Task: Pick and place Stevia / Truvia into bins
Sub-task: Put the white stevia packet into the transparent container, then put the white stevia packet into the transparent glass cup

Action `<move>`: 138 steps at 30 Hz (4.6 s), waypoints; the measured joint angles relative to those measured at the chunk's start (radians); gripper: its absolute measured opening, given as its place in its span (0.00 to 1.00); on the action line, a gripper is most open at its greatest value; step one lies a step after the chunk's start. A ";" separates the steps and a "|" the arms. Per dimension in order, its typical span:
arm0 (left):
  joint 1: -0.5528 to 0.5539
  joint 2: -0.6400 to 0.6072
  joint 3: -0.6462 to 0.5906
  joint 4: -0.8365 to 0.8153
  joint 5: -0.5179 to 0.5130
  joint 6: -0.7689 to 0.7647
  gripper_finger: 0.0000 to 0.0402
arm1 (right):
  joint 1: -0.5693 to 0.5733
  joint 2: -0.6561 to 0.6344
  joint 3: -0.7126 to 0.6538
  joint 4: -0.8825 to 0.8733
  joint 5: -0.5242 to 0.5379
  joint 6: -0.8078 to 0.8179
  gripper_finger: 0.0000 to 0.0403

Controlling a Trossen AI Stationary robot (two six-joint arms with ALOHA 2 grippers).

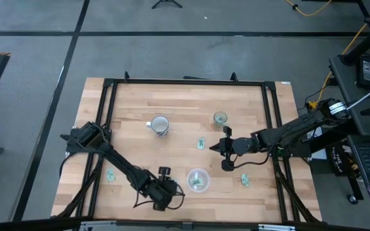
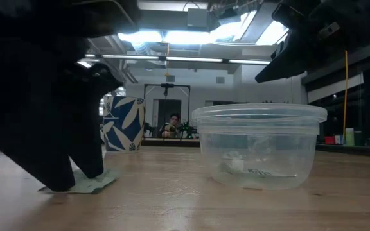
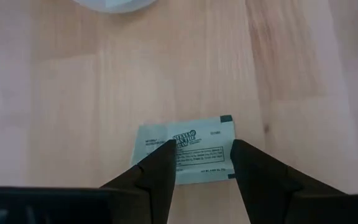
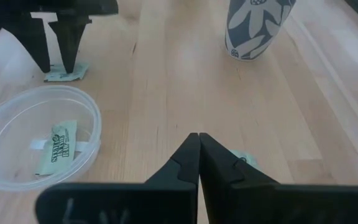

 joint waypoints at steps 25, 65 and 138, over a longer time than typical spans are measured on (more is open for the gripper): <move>0.027 0.007 -0.002 -0.010 0.170 0.037 0.03 | 0.000 0.000 0.000 0.000 0.000 0.000 0.02; 0.204 -0.324 -0.007 -0.041 0.239 0.687 0.01 | 0.000 0.000 0.000 0.018 0.000 -0.027 0.02; 0.358 -0.184 0.110 0.071 0.325 0.823 0.02 | -0.001 -0.001 0.000 0.003 -0.001 -0.184 0.02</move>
